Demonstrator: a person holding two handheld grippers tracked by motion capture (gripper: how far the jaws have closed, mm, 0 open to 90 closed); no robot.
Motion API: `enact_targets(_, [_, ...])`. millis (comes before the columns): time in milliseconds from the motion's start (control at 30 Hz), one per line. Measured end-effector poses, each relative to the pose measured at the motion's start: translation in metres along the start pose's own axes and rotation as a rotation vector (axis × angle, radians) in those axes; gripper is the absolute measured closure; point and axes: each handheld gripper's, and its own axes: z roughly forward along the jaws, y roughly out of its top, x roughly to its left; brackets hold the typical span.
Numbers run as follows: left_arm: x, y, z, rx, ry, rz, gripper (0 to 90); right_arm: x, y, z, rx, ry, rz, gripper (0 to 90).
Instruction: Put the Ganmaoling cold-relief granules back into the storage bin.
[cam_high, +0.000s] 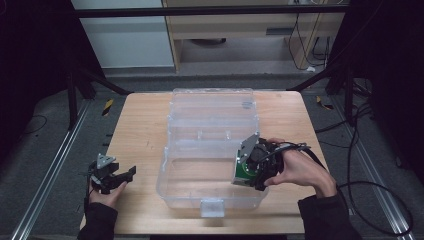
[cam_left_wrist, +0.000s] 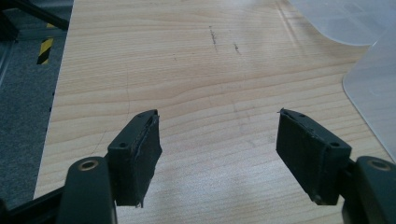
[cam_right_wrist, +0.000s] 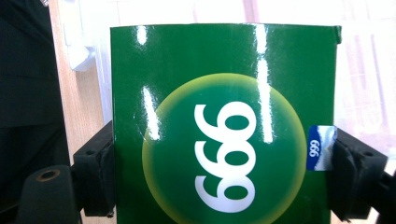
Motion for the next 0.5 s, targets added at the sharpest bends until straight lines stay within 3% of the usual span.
enact_targets(500, [0.001, 0.000, -0.001, -0.002, 0.001, -0.001, 29.7, 0.006, 0.003, 0.026, 0.066, 0.010, -0.060, 16.1])
